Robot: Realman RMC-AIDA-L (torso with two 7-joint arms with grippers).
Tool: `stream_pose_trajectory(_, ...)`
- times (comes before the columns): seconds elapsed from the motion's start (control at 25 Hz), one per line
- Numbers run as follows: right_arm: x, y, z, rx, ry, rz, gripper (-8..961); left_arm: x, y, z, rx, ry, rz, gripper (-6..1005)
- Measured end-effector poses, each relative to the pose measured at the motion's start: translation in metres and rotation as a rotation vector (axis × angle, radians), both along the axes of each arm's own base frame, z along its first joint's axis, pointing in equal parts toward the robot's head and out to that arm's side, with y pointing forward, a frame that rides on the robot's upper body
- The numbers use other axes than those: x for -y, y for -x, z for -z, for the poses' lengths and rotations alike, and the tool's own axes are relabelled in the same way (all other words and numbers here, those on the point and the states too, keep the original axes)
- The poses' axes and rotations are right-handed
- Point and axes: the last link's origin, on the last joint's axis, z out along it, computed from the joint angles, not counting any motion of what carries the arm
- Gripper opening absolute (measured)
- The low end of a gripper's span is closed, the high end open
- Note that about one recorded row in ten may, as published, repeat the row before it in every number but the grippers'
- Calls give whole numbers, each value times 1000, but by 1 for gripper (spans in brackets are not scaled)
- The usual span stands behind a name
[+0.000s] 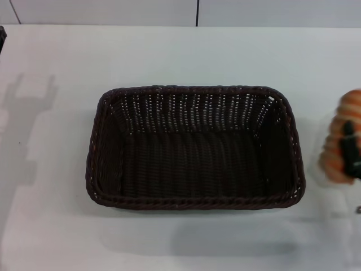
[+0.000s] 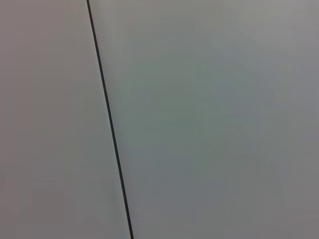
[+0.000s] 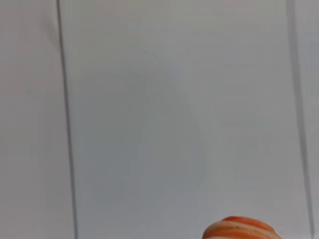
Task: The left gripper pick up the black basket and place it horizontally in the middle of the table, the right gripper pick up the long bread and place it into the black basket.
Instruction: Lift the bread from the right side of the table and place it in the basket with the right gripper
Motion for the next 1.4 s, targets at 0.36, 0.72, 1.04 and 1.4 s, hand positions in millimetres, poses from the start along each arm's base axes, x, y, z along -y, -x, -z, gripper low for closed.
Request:
stream_pose_trajectory(0.36, 13, 53, -17, -58, -133, -350, 528, 1, 0, 1, 0, 2, -1, 752)
stream_pose_trajectory(0.72, -14, 95, 7, -56, 53, -585, 457, 3, 2, 1, 11, 3, -4, 752)
stream_pose_trajectory(1.04, -24, 105, 24, -60, 149, -572, 478, 4, 1, 0, 14, -2, 0, 752)
stream_pose_trajectory(1.4, -23, 97, 13, -98, 73, -512, 791, 5, 4, -1, 13, -5, -10, 752)
